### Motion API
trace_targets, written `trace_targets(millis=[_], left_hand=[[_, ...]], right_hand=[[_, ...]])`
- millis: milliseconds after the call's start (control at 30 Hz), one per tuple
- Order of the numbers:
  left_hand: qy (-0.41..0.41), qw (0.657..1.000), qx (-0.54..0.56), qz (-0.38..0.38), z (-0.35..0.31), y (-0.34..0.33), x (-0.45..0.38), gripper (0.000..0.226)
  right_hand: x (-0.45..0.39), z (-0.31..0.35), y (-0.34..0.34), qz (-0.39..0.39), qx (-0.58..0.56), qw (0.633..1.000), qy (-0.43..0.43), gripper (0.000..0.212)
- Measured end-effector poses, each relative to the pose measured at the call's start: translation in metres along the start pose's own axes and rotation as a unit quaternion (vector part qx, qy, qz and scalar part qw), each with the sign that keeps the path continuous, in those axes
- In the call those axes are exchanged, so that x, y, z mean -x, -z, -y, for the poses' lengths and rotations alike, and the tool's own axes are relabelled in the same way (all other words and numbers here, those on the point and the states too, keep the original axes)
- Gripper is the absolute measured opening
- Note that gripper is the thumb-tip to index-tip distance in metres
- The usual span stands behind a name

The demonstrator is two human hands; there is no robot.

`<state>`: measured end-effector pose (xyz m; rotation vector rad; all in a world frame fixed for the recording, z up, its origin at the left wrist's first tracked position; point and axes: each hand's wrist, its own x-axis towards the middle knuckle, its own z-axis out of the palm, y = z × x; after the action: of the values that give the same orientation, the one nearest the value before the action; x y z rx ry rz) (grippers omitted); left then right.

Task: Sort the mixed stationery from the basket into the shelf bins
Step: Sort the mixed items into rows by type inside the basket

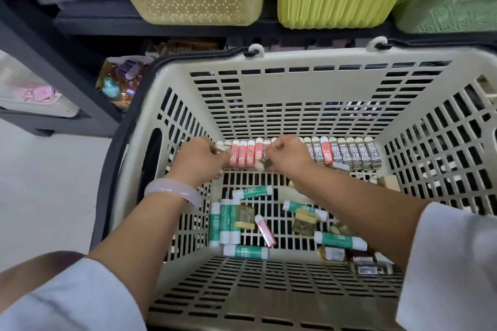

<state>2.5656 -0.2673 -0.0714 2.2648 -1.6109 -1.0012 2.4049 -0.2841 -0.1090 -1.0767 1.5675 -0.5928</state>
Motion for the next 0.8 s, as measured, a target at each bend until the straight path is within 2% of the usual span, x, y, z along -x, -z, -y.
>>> trace_targets(millis=[67, 167, 300, 400, 467, 533, 600, 700, 800], left_hand=[[0.010, 0.998, -0.046, 0.051, 0.001, 0.003, -0.001, 0.025], [0.020, 0.990, -0.097, 0.101, 0.001, 0.004, -0.001, 0.033], [0.017, 0.984, -0.140, 0.108, 0.000, 0.001, -0.001, 0.031], [0.015, 0.990, -0.106, 0.096, 0.001, 0.003, -0.003, 0.037], [0.029, 0.993, -0.076, 0.086, 0.003, 0.003, -0.005, 0.040], [0.041, 0.994, -0.055, 0.086, 0.004, 0.005, -0.007, 0.036], [0.048, 0.994, -0.037, 0.089, 0.002, 0.007, -0.008, 0.032], [0.068, 0.993, 0.061, 0.079, 0.001, 0.006, -0.008, 0.030], [0.088, 0.981, 0.163, 0.063, -0.001, 0.002, -0.007, 0.034]], right_hand=[[-0.007, 0.005, -0.015, 0.012, -0.082, 0.996, -0.038, 0.018], [-0.021, 0.008, -0.044, 0.014, -0.125, 0.991, -0.055, 0.018], [-0.032, 0.009, -0.070, -0.023, -0.070, 0.997, -0.019, 0.019], [-0.038, 0.009, -0.081, -0.039, -0.030, 0.999, 0.005, 0.025], [-0.039, 0.010, -0.084, -0.029, 0.009, 0.999, 0.020, 0.018], [-0.040, 0.012, -0.080, 0.001, 0.051, 0.998, 0.048, 0.005], [-0.040, 0.012, -0.069, 0.048, 0.047, 0.996, 0.053, 0.018], [-0.033, 0.011, -0.052, 0.115, -0.028, 0.993, 0.017, 0.025], [-0.023, 0.006, -0.038, 0.214, -0.122, 0.969, -0.007, 0.022]])
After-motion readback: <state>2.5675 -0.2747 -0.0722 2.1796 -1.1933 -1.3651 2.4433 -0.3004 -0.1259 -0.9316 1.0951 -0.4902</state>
